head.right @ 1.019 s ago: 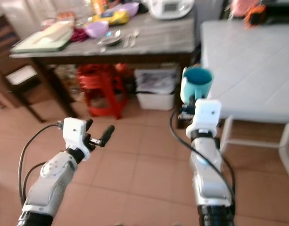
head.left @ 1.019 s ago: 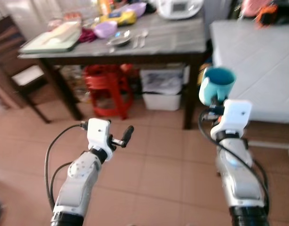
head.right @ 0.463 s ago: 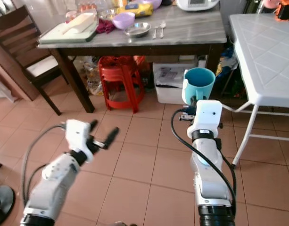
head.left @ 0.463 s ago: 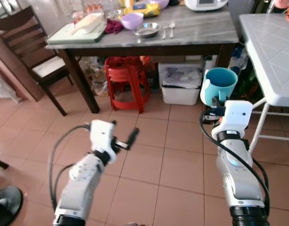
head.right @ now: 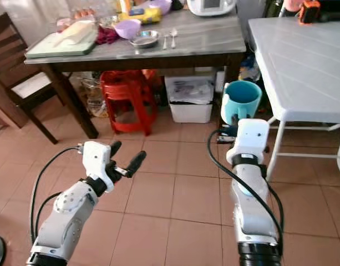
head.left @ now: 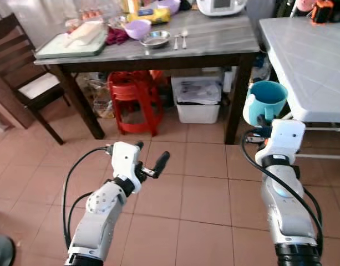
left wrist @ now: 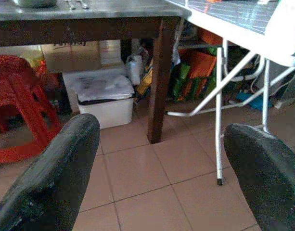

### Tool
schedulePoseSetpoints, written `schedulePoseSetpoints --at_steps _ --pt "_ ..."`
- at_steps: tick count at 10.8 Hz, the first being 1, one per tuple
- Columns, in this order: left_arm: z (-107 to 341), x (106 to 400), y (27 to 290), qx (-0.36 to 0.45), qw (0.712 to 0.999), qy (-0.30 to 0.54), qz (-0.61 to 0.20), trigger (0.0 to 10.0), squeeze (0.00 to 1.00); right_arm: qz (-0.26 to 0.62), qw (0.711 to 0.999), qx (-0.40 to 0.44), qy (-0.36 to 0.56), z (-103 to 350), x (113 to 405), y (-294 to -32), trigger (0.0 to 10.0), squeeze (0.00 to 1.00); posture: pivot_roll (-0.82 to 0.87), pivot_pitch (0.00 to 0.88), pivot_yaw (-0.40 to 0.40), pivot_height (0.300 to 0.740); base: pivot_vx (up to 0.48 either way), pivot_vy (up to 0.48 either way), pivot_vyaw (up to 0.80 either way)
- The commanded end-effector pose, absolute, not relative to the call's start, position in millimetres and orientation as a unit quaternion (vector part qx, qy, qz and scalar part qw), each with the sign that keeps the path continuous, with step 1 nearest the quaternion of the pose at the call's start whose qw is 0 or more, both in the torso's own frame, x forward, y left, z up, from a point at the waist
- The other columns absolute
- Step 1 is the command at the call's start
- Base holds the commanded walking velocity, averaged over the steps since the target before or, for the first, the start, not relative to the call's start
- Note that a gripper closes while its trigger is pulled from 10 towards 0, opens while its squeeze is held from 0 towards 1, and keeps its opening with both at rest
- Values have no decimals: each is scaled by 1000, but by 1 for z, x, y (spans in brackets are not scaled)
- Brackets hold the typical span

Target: Setting the table

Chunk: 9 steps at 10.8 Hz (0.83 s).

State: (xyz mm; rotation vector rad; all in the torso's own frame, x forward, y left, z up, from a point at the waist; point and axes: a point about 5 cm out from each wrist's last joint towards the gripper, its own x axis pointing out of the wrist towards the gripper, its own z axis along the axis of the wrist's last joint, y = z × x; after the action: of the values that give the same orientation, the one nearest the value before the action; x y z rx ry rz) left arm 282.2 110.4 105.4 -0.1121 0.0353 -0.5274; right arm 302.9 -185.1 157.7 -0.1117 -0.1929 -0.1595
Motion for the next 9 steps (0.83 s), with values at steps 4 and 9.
schedulePoseSetpoints --at_steps 4,9 --pt "106 282 118 -44 967 14 -251 10000 0 -67 990 -53 -113 165 304 -178 10000 0 -22 95 139 740 383 0 0" --pt "105 283 115 -42 966 18 -253 10000 0 -67 990 -55 -114 166 304 -179 10000 0 -30 91 138 740 379 0 0"
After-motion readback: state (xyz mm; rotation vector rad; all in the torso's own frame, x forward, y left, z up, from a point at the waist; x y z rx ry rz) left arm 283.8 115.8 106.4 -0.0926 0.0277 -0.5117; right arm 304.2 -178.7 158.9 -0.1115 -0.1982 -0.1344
